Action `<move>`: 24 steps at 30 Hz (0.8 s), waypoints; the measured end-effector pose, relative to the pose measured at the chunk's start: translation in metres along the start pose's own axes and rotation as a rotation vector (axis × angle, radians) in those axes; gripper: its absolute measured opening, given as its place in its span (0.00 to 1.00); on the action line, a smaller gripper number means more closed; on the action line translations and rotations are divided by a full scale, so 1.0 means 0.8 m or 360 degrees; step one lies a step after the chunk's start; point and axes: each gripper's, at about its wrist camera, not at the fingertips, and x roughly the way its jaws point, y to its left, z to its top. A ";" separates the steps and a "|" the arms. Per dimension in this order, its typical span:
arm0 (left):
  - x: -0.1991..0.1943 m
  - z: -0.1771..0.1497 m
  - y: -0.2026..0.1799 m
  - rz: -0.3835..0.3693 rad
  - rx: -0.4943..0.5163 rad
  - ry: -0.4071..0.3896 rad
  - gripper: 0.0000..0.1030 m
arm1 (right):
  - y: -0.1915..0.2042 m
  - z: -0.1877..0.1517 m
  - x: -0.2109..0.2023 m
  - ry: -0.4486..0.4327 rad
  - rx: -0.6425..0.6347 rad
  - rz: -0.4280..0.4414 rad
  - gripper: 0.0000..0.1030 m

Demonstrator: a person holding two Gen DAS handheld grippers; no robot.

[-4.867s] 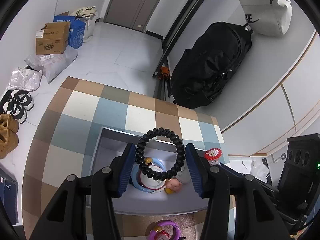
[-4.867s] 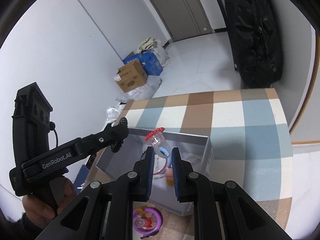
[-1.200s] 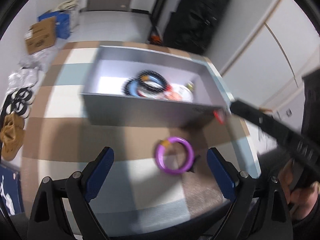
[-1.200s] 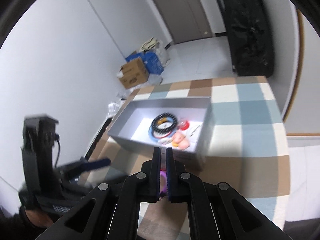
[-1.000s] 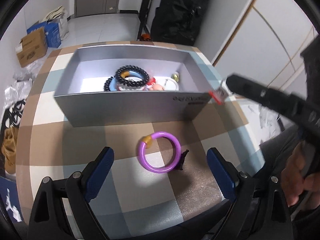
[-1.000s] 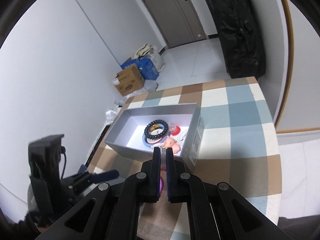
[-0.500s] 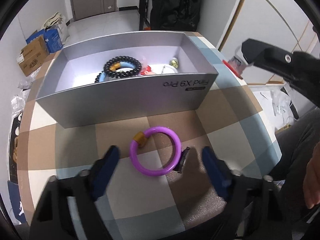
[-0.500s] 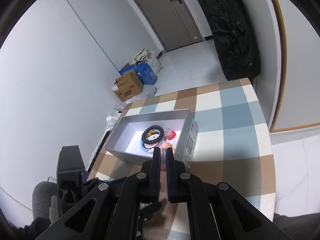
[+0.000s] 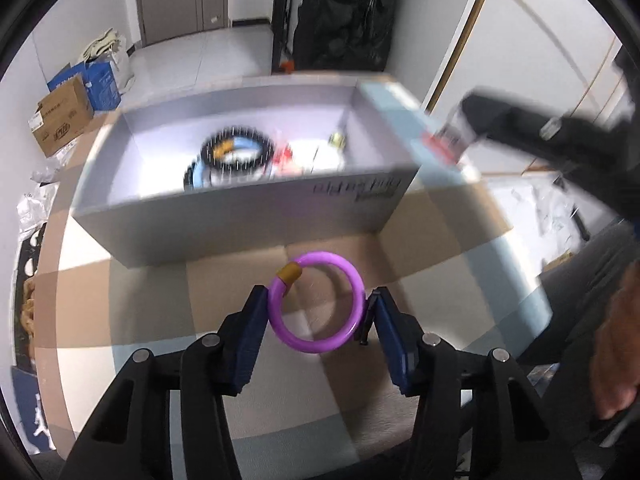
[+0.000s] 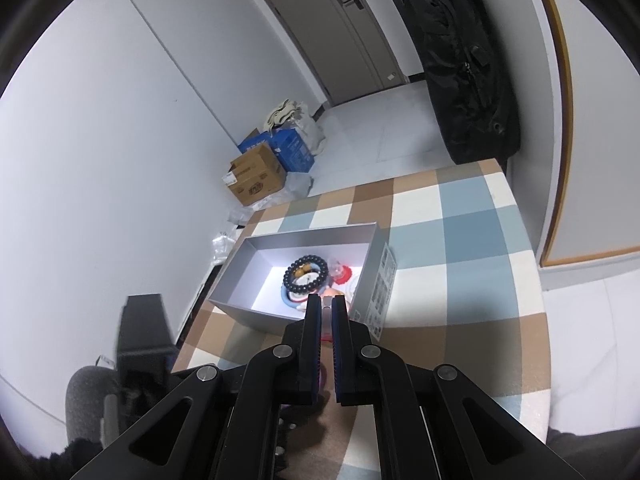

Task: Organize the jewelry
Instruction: 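Carry the purple ring and red toy into the grey box and open both grippers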

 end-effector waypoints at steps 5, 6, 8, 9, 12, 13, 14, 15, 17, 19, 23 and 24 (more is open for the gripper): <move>-0.035 0.014 0.006 -0.0017 -0.0071 -0.0185 0.46 | -0.003 0.003 -0.002 -0.0022 0.0021 -0.0018 0.04; -0.041 0.018 0.010 -0.0020 -0.0106 -0.0224 0.46 | -0.003 0.004 -0.002 -0.0028 0.0023 -0.0016 0.04; -0.047 0.021 0.018 -0.0044 -0.0167 -0.0274 0.46 | -0.002 0.007 -0.002 -0.0040 0.0021 -0.0014 0.04; -0.050 0.023 0.022 -0.0053 -0.0195 -0.0290 0.46 | -0.001 0.008 -0.002 -0.0045 0.0016 -0.0010 0.04; -0.047 0.036 0.032 -0.0048 -0.0245 -0.0324 0.46 | 0.004 0.012 0.001 -0.0053 -0.0007 -0.0008 0.04; -0.045 0.040 0.032 -0.0060 -0.0257 -0.0330 0.46 | 0.006 0.013 0.003 -0.0052 -0.0012 -0.0003 0.04; -0.044 0.043 0.034 -0.0068 -0.0268 -0.0333 0.46 | 0.007 0.014 0.004 -0.0051 -0.0014 0.0002 0.04; -0.043 0.047 0.036 -0.0087 -0.0279 -0.0331 0.46 | 0.009 0.015 0.006 -0.0049 -0.0018 0.0009 0.04; -0.042 0.051 0.044 -0.0117 -0.0307 -0.0330 0.46 | 0.012 0.017 0.010 -0.0046 -0.0019 0.0023 0.04; -0.043 0.056 0.049 -0.0143 -0.0337 -0.0343 0.46 | 0.014 0.021 0.013 -0.0049 -0.0018 0.0032 0.04; -0.048 0.062 0.054 -0.0142 -0.0350 -0.0358 0.46 | 0.014 0.030 0.018 -0.0057 -0.0004 0.0059 0.04; -0.048 0.063 0.055 -0.0138 -0.0352 -0.0357 0.46 | 0.014 0.032 0.019 -0.0060 -0.0004 0.0064 0.04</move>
